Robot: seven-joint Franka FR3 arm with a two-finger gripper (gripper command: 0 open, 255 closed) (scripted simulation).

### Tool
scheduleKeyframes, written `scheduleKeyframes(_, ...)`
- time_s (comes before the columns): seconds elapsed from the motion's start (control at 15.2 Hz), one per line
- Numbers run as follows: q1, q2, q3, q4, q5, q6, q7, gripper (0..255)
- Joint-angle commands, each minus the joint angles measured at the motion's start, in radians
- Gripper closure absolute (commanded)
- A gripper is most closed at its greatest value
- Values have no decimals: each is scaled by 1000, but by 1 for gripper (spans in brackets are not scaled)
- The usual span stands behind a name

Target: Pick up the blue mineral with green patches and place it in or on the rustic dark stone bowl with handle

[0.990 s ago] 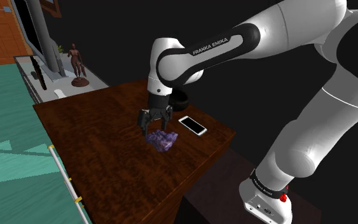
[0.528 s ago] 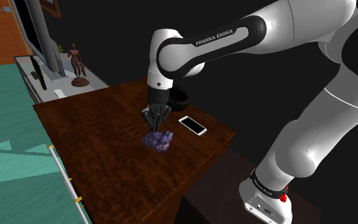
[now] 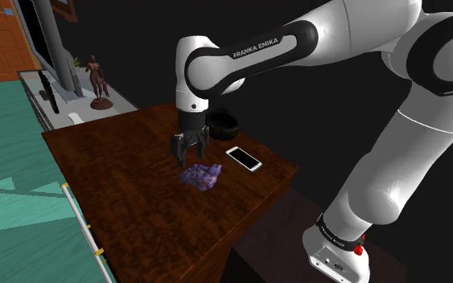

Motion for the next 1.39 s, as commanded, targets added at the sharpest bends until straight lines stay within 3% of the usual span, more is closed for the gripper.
scheduleKeyframes(0.0,12,110,11,89,-101,-26,-160,0)
scheduleKeyframes(0.13,25,181,20,151,-170,-43,-253,0)
scheduleKeyframes(0.59,32,207,20,76,-178,56,-248,0)
scheduleKeyframes(1.12,32,207,20,76,-178,56,-248,0)
scheduleKeyframes(1.19,32,207,20,76,-178,56,-248,255)
scheduleKeyframes(1.32,32,207,20,76,-178,56,-248,255)
